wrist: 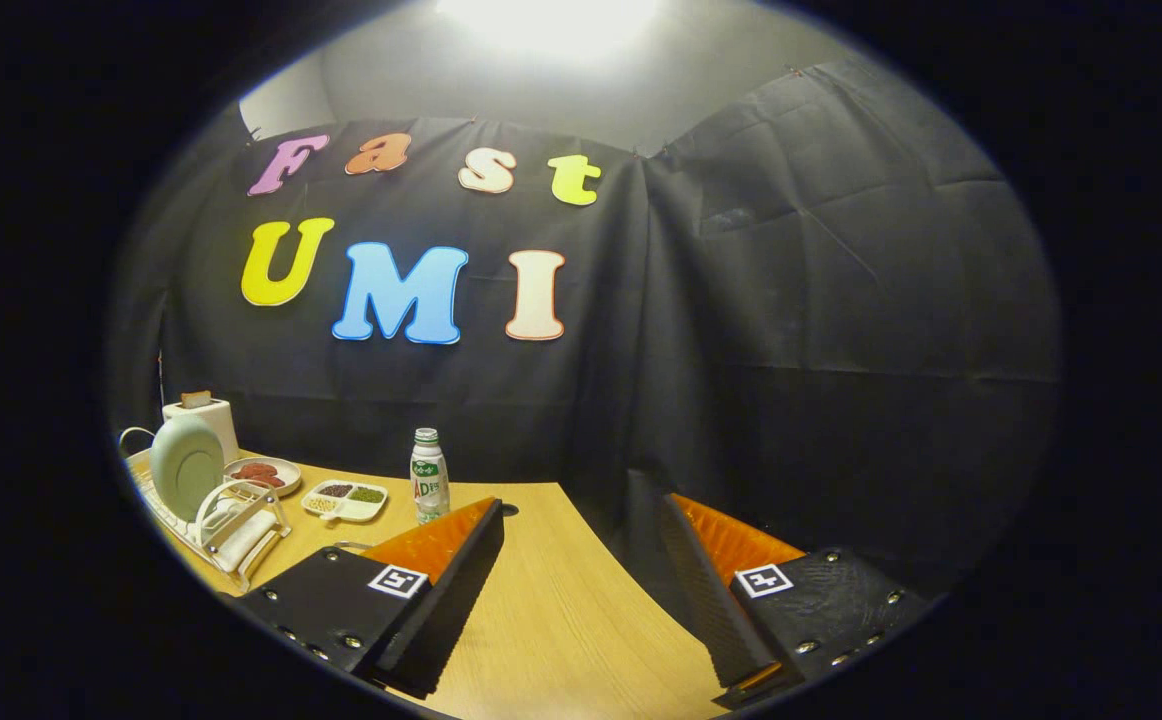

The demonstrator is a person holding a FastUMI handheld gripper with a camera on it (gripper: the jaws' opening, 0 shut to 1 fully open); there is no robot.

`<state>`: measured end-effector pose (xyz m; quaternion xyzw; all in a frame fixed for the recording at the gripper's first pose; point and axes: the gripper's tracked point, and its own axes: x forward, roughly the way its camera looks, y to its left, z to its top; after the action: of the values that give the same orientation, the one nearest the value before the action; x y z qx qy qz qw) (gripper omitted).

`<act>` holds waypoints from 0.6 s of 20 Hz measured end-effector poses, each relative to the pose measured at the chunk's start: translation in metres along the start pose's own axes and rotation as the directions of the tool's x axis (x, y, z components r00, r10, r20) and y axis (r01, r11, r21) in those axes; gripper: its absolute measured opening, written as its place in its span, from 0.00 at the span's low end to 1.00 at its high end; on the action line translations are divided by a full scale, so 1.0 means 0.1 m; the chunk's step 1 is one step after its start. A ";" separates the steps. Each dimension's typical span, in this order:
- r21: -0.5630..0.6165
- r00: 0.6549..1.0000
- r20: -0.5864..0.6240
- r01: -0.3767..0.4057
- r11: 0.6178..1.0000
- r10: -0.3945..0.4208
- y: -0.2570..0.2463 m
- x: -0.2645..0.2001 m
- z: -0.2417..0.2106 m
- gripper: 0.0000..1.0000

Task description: Take the plate from the dish rack, then take the spoon from the basket and place it into the plate.

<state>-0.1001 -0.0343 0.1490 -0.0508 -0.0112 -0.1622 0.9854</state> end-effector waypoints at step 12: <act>0.107 0.977 -0.068 -0.196 0.975 0.204 2.08 -0.62 0.46 0.96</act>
<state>-0.0920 0.1862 0.1724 0.0041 0.0248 -0.0635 0.9977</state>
